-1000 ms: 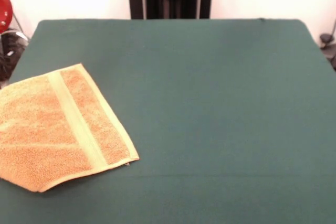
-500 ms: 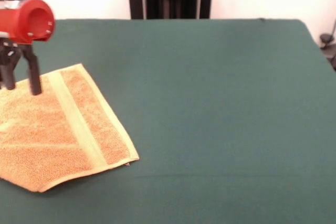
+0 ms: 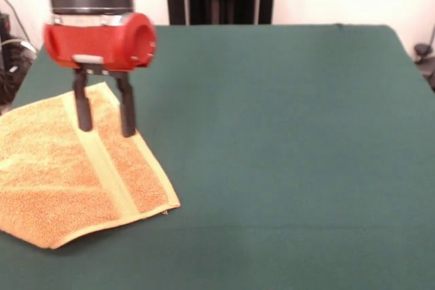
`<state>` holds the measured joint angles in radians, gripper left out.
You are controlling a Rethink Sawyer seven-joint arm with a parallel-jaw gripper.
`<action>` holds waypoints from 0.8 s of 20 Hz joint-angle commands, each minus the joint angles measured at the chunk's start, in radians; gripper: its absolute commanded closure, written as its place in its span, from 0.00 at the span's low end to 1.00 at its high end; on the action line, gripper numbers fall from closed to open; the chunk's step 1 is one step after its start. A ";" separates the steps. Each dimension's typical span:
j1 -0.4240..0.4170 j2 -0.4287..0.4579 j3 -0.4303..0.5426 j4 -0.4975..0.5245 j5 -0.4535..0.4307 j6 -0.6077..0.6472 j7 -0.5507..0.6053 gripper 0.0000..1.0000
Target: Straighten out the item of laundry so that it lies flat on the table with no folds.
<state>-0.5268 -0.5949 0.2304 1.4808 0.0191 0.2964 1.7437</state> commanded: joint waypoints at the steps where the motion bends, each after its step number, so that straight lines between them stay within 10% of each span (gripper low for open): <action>1: 0.098 0.070 -0.040 0.132 0.030 -0.166 0.293 0.00; 16: 0.029 0.191 0.082 0.079 0.063 -0.301 0.247 0.00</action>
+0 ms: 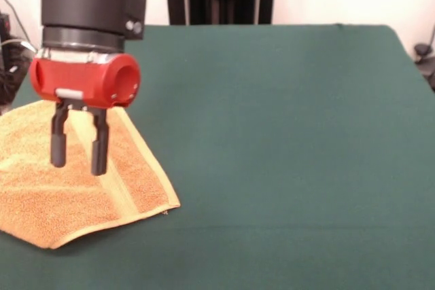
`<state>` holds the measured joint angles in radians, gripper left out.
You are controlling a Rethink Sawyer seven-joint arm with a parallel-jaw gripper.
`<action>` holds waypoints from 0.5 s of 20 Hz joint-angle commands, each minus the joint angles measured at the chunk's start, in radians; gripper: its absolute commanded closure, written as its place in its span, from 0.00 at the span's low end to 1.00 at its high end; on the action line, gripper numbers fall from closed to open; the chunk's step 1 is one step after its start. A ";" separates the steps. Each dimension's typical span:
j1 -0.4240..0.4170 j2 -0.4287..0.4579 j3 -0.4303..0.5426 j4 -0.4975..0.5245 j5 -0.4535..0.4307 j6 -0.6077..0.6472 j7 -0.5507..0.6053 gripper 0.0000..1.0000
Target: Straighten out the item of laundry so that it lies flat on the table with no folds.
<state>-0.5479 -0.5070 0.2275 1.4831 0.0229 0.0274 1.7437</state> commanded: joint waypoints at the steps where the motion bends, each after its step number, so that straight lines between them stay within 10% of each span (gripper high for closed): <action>1: 0.067 0.106 0.068 0.073 0.068 -0.044 0.257 0.00; 10: 0.140 0.108 -0.012 0.093 0.126 -0.133 0.301 0.00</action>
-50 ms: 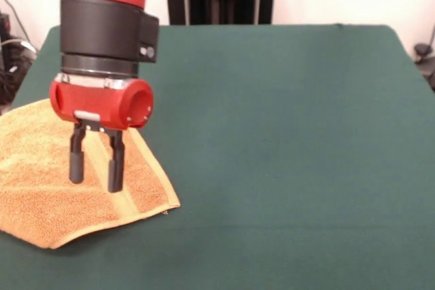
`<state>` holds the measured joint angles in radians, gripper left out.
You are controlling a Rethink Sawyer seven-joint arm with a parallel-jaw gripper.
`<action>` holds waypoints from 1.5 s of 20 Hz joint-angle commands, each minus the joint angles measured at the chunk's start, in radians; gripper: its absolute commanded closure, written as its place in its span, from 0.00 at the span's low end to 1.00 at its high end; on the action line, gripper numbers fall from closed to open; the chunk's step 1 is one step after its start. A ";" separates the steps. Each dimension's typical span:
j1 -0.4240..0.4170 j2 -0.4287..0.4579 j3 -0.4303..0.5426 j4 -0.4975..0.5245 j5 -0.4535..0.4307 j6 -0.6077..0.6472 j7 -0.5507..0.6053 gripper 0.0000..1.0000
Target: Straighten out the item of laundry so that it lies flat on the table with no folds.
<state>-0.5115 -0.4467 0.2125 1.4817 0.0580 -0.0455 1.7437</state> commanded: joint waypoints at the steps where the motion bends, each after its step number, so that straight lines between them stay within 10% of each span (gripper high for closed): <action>1: 0.124 0.047 -0.022 0.093 0.108 -0.066 0.305 0.00; 30: 0.141 0.024 -0.009 0.223 0.160 -0.312 0.326 0.00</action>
<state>-0.4434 -0.4431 0.1564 1.6090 0.1534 -0.2752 1.7439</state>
